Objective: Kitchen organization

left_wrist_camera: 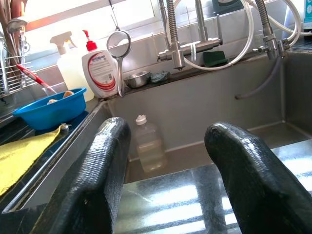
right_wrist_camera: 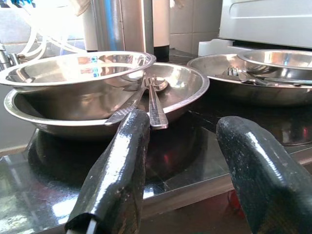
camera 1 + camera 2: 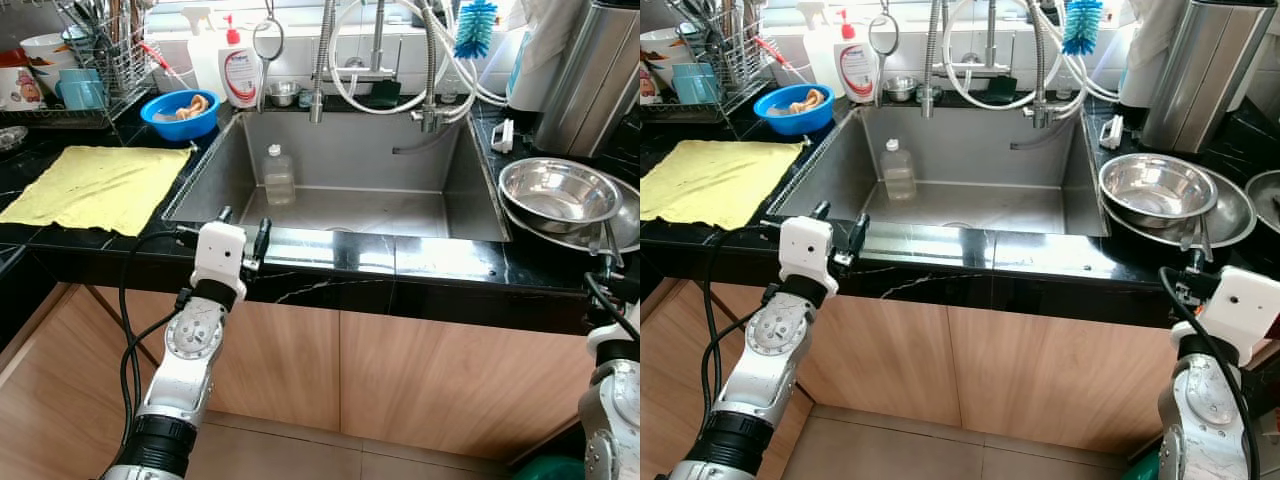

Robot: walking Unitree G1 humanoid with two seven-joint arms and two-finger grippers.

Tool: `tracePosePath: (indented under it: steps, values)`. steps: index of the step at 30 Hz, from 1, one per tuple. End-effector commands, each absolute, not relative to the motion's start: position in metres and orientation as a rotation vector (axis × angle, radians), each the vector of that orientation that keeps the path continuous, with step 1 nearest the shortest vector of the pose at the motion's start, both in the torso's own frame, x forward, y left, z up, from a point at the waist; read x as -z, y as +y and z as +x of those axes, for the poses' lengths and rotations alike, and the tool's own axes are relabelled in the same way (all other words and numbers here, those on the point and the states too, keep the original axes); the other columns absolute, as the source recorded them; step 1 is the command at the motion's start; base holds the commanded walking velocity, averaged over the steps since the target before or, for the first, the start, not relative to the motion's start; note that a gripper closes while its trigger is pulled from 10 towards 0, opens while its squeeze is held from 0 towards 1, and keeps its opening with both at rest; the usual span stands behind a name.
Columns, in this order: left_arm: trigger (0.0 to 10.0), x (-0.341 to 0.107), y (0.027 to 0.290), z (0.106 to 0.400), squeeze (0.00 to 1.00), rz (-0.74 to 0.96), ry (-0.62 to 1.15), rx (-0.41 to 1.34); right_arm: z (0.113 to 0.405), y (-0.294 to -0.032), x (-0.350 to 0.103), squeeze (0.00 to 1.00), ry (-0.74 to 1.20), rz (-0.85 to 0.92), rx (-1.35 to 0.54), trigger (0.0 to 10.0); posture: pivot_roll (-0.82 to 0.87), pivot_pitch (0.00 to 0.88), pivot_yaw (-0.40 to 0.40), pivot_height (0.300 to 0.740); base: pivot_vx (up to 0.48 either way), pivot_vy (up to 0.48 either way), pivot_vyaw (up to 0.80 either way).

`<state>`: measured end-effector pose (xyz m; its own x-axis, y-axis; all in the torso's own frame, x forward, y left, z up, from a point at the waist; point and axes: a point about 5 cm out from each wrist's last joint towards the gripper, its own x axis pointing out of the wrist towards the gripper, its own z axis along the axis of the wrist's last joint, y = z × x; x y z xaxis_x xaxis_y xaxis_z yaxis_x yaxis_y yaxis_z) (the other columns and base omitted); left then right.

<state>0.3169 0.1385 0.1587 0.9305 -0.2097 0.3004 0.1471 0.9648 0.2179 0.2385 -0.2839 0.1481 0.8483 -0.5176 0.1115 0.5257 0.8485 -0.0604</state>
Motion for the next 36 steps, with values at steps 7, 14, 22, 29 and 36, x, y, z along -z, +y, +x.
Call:
tracePosePath:
  steps: [7,14,22,29,36]
  values:
    - [10.0,-0.159,0.141,0.318,0.00,0.206,-0.317,0.186,0.237,-0.288,-0.149,0.00,-0.095,-0.101,0.587,10.0,-0.02,0.000,0.061,0.720,0.000,0.000,0.00]
    - [10.0,-0.160,0.140,0.317,0.00,0.224,-0.324,0.197,0.238,-0.291,-0.150,0.00,-0.095,-0.103,0.613,10.0,-0.02,0.000,0.062,0.720,0.000,0.000,0.00]
    - [10.0,-0.160,0.139,0.317,0.00,0.224,-0.324,0.198,0.238,-0.293,-0.151,0.00,-0.099,-0.104,0.637,10.0,-0.02,0.000,0.062,0.720,0.000,0.000,0.00]
    - [10.0,-0.159,0.139,0.317,0.00,0.226,-0.322,0.197,0.242,-0.292,-0.151,0.00,-0.103,-0.098,0.631,10.0,-0.02,0.000,0.061,0.720,0.000,0.000,0.00]
    - [10.0,-0.159,0.139,0.317,0.00,0.226,-0.321,0.198,0.249,-0.291,-0.156,0.69,-0.121,-0.091,0.615,10.0,-0.01,0.000,0.060,0.720,0.000,0.000,0.00]
